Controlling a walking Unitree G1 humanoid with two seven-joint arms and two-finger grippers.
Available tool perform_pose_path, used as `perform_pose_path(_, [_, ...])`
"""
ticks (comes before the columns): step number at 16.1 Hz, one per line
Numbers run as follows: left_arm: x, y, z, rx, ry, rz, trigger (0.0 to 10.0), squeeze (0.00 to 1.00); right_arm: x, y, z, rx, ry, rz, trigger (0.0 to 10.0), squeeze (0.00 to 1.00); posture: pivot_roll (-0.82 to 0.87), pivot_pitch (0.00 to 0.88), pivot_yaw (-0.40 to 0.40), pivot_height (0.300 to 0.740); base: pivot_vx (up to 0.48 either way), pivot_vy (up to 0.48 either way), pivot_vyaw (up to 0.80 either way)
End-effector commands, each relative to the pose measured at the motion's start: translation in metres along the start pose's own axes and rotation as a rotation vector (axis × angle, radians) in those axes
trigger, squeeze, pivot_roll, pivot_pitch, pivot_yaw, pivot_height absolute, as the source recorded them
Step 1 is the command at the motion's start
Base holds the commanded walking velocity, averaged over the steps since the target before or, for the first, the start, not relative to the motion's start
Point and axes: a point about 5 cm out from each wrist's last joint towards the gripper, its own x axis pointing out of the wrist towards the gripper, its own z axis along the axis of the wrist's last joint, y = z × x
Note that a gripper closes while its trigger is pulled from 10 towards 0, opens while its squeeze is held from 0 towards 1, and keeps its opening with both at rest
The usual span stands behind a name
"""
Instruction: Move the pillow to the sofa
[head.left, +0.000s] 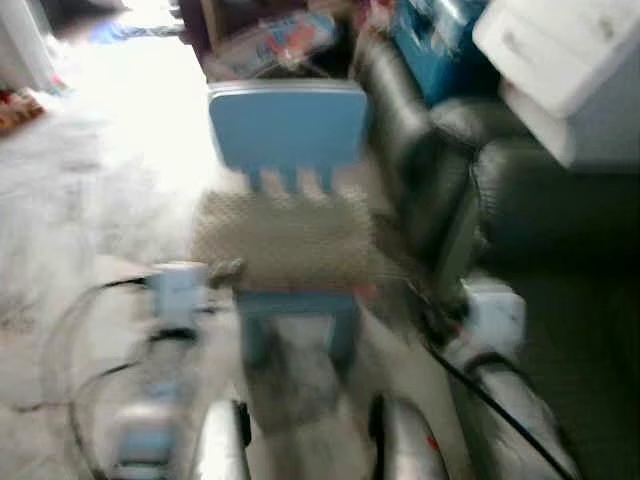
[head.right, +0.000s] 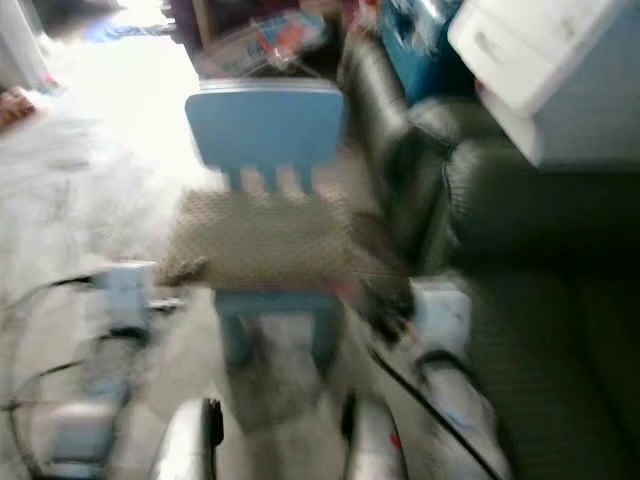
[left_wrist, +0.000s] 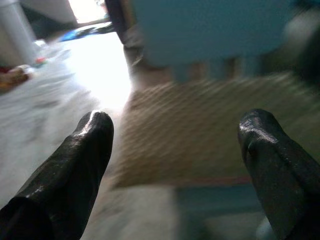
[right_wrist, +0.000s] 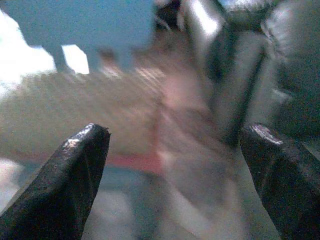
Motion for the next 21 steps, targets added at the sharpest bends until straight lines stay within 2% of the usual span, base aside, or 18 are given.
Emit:
perform_pose_path(1, [-0.0043,0.0167,-0.0060,0.028,0.027,0.043,10.0,0.00,0.0045,0.0131,0.0078,0.022,-0.036,0.039,10.0,0.00,-0.03,0.026,-0.024,0.577,0.285,0.000,0.56])
perform_pose_path(4, [-0.0039,0.0167,-0.0066,0.023,0.033,0.046,10.0,0.00,0.0048,0.0121,0.0073,0.025,-0.031,0.034,10.0,0.00,-0.03,0.026,-0.024,0.577,0.187,0.000,0.00])
perform_pose_path(10, [-0.0051,0.0164,-0.0072,0.021,0.037,0.046,10.0,0.00,0.0030,0.0122,0.0063,0.025,-0.026,0.036,10.0,0.00,-0.03,0.033,-0.023,0.577,0.219,0.373,0.00])
perform_pose_path(15, [-0.0051,0.0145,-0.0057,0.036,0.028,0.034,10.0,0.00,0.0030,0.0117,0.0055,0.027,-0.022,0.036,10.0,0.00,-0.03,0.033,-0.023,0.577,0.000,0.000,0.00])
perform_pose_path(21, [-0.0041,0.0126,-0.0050,0.030,0.017,0.013,10.0,0.00,0.0039,0.0108,0.0054,0.034,-0.019,0.026,10.0,0.00,-0.03,0.024,-0.024,0.577,0.348,0.000,-0.13])
